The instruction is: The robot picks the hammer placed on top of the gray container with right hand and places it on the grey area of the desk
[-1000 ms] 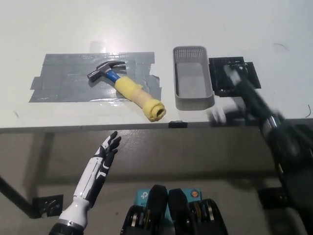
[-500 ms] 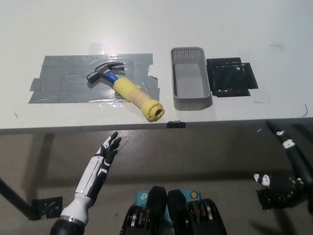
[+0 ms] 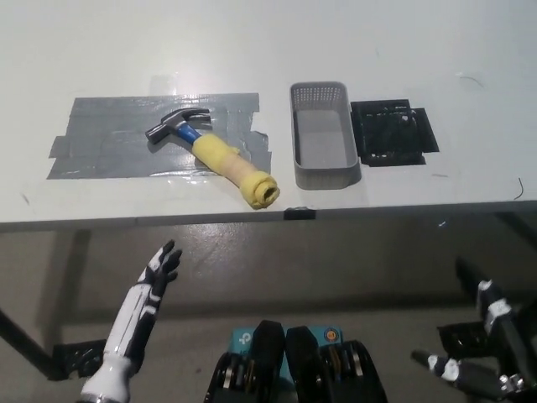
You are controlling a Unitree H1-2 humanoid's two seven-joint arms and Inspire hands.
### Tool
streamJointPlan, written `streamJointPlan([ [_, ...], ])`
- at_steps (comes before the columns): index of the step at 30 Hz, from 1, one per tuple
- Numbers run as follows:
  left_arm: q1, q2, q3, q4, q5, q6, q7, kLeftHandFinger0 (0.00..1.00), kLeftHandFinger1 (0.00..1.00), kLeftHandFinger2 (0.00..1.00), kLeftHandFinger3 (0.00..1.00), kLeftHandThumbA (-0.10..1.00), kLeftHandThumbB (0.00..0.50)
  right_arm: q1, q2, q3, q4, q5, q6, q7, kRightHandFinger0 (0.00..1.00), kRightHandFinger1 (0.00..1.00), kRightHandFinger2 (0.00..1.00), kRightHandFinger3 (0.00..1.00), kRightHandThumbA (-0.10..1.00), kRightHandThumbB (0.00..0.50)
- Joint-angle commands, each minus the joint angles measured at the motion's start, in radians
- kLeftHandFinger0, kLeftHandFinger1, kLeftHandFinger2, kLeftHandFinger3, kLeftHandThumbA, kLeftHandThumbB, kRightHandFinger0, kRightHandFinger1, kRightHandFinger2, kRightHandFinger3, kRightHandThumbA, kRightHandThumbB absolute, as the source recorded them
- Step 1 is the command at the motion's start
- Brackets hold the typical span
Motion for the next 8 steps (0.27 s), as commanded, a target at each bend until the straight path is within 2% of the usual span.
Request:
streamJointPlan([
  [1, 0.015, 0.014, 0.025, -0.057, -0.026, -0.028, 0.006, 1.0, 1.0, 1.0, 1.0, 1.0, 0.278, -0.011, 0.013, 0.004, 0.058, 0.048, -0.116, -0.001, 1.0, 1.0, 1.0, 1.0, 0.98, 0.369],
  [3, 0.023, 0.016, 0.032, -0.061, -0.031, -0.039, 0.005, 1.0, 1.0, 1.0, 1.0, 1.0, 0.269, -0.008, 0.016, 0.007, 0.087, 0.05, -0.133, 0.002, 1.0, 1.0, 1.0, 1.0, 0.97, 0.374],
  [8, 0.031, 0.019, 0.041, -0.069, -0.039, -0.033, -0.003, 1.0, 1.0, 1.0, 1.0, 1.0, 0.272, -0.004, 0.022, 0.014, 0.105, 0.062, -0.15, 0.006, 1.0, 1.0, 1.0, 1.0, 0.95, 0.345],
])
